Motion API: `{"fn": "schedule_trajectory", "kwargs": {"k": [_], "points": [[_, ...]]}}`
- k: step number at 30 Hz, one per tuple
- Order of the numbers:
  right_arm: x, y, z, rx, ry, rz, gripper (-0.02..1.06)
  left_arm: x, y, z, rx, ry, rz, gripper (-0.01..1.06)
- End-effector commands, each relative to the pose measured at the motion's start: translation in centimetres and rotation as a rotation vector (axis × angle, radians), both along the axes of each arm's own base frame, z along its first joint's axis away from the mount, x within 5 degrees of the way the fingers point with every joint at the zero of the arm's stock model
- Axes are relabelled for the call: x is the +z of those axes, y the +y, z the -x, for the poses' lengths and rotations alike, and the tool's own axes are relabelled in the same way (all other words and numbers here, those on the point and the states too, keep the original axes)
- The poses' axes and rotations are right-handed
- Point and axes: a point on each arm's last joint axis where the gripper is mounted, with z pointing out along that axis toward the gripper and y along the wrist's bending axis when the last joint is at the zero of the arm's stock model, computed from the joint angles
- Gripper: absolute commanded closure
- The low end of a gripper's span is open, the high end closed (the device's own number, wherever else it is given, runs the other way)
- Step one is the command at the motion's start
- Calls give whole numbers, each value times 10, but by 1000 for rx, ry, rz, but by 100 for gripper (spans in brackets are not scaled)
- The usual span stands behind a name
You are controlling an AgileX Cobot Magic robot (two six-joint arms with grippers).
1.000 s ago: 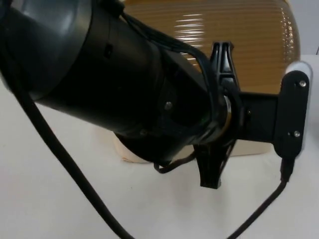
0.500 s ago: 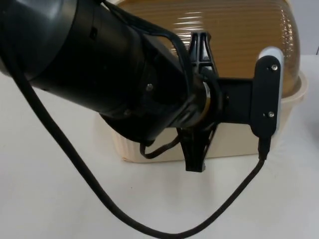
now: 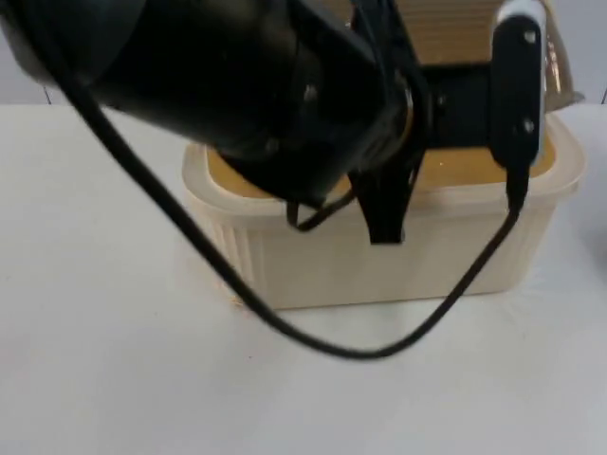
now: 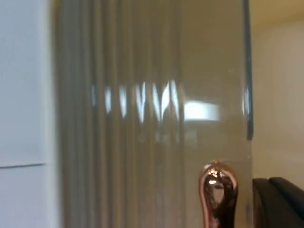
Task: Open the box lid with the left hand, place the block into the box with the right hand, then close the box lid with the left hand.
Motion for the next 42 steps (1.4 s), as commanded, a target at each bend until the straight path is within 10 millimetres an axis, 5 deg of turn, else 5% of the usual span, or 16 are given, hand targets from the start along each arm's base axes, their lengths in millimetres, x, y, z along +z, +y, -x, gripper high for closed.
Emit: {"fn": "schedule_trajectory", "kwargs": {"k": [1,8,14,20,25,29,30,35,36,38,39,42], "points": [[6,-2,3,-6,-32,-2,0,11,2,-9,32,-30,30,105],[19,-2,16,-8,-89,-1,0,36,17,-42,107,-86,92,105],[23,-2,21,-8,-105,-1,0,41,19,-44,135,-106,97,105],[22,-2,21,-13,-96,-9,0,48,1,0,54,238,278,105],[22,-2,21,-13,-96,-12,0,69,14,30,46,390,445,105],[22,-2,21,-16,-99,-17,0,113,65,45,102,399,724,105],[22,-2,21,-16,-99,-17,0,113,65,45,102,399,724,105],[22,-1,21,-16,-102,-31,0,151,167,47,422,320,1067,105],[22,-1,21,-14,-107,-33,0,152,189,49,511,289,1100,105],[22,-1,21,-14,-107,-33,0,151,199,49,552,275,1114,105],[22,-1,20,-14,-106,-36,0,140,224,48,687,268,1159,105],[22,-1,20,-14,-106,-36,0,118,254,45,854,252,1178,105]]}}
